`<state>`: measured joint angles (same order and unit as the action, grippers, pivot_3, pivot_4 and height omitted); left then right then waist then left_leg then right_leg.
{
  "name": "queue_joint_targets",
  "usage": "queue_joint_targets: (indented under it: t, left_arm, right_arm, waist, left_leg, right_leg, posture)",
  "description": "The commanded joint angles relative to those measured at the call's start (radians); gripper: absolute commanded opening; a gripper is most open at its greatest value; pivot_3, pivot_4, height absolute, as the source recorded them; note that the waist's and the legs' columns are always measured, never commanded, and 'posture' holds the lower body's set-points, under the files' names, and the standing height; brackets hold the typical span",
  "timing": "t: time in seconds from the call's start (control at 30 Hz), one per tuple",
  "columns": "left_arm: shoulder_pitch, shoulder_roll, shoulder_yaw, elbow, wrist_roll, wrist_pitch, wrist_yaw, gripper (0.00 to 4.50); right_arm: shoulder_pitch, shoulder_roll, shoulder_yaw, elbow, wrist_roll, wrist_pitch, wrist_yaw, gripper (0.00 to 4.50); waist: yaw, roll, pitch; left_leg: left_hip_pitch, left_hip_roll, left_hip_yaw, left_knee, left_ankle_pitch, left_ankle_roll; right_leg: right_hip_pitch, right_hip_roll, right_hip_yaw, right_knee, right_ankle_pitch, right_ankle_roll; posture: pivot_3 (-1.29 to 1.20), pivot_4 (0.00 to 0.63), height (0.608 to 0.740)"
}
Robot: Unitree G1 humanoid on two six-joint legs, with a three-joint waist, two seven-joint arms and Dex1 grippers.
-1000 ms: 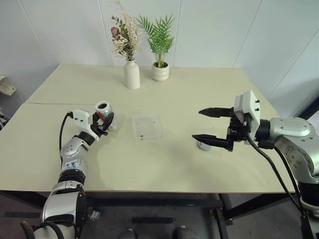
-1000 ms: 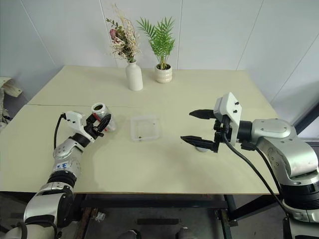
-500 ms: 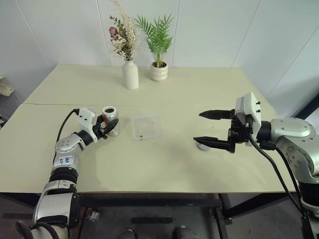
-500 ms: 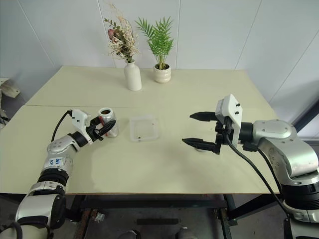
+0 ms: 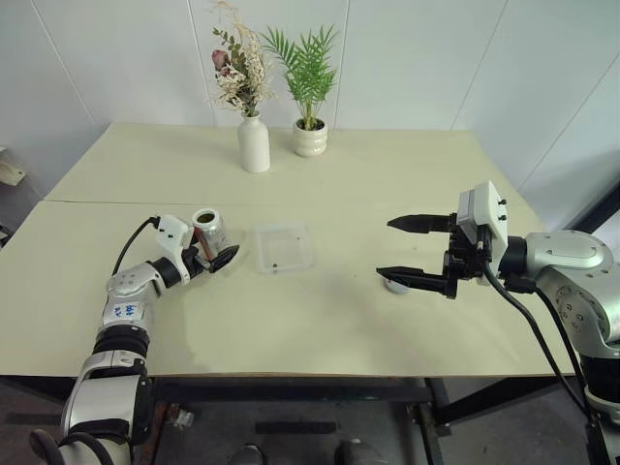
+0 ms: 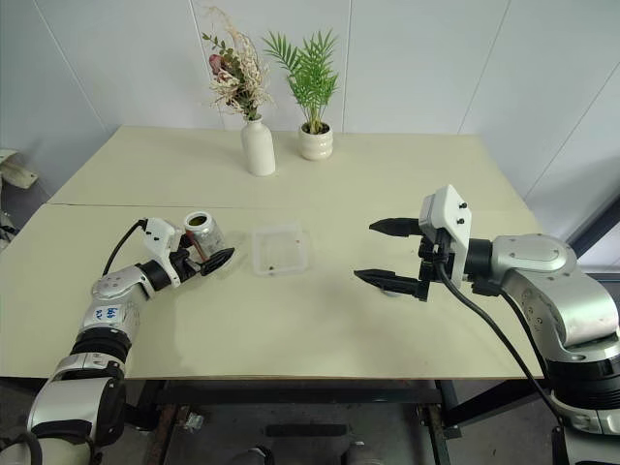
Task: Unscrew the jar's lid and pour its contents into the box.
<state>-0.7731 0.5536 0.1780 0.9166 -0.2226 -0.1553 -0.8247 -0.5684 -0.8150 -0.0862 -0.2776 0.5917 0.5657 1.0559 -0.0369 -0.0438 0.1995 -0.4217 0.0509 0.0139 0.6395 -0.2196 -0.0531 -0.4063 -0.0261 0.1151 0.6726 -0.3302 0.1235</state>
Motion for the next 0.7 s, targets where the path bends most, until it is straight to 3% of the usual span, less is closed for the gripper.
queue_joint_targets:
  t: [0.03, 0.47, 0.7]
  left_arm:
    - [0.01, 0.043, 0.01, -0.063, -0.015, 0.021, -0.06, 4.45]
    - [0.123, 0.22, 0.019, -0.22, -0.072, 0.195, -0.368, 4.45]
    - [0.151, 0.336, -0.006, -0.199, -0.049, 0.175, -0.548, 4.45]
  right_arm:
    - [-0.016, -0.014, -0.027, -0.015, 0.004, -0.022, 0.005, 4.5]
    - [-0.02, -0.022, -0.03, 0.002, -0.006, -0.028, 0.029, 4.5]
    - [-0.032, -0.026, -0.029, 0.012, -0.018, -0.036, 0.031, 4.5]
  waist:
    - [0.0, 0.0, 0.0]
    - [-0.002, 0.0, 0.0]
    - [-0.009, 0.0, 0.0]
  left_leg:
    - [0.0, 0.0, 0.0, -0.001, 0.0, 0.0]
    - [0.0, 0.001, 0.001, -0.01, 0.0, 0.0]
    - [0.0, 0.001, 0.002, -0.011, 0.0, 0.0]
  right_leg:
    - [0.0, 0.0, 0.0, 0.0, 0.0, 0.0]
    - [-0.002, -0.001, 0.0, -0.009, 0.0, -0.001]
    - [-0.002, -0.001, -0.001, -0.009, 0.0, -0.002]
  posture:
    - [0.0, 0.15, 0.74]
    - [0.0, 0.15, 0.74]
    - [0.0, 0.15, 0.74]
